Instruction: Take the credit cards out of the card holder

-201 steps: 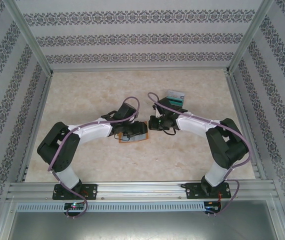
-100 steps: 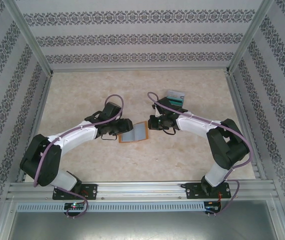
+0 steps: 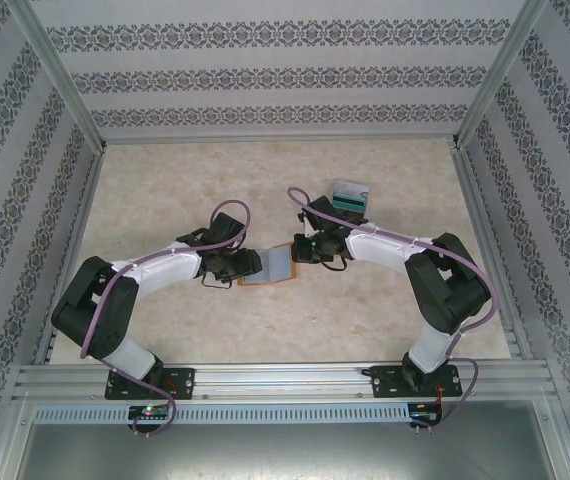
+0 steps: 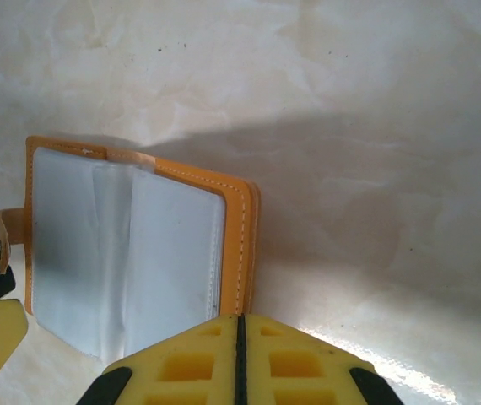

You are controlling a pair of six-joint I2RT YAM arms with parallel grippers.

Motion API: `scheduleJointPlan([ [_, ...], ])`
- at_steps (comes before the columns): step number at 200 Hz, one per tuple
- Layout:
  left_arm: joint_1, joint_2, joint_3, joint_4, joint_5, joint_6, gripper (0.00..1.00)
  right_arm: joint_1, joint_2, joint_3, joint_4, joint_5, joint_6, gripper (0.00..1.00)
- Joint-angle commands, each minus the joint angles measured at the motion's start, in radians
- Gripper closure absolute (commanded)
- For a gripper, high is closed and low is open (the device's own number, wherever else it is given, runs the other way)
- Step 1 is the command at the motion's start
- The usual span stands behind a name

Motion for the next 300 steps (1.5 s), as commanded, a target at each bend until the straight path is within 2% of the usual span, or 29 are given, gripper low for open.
scheduleJointPlan([
  [1, 0.005, 0.026, 0.006, 0.038, 0.025, 0.014, 0.47, 0.009, 0.018, 0.023, -0.015, -0.017, -0.015, 1.0],
  [111, 0.004, 0.059, 0.014, 0.078, 0.082, 0.008, 0.49, 0.015, 0.058, 0.039, -0.029, -0.022, -0.017, 1.0],
  [242, -0.049, 0.094, 0.083, 0.141, 0.185, -0.001, 0.46, 0.018, 0.047, 0.027, -0.035, -0.002, -0.007, 1.0],
  [266, -0.053, 0.061, 0.079, 0.1, 0.123, 0.001, 0.45, 0.018, 0.031, 0.019, -0.034, 0.011, -0.003, 1.0],
  [300, -0.033, 0.004, 0.06, -0.014, -0.024, 0.006, 0.45, 0.015, 0.007, 0.01, -0.042, 0.026, -0.002, 1.0],
])
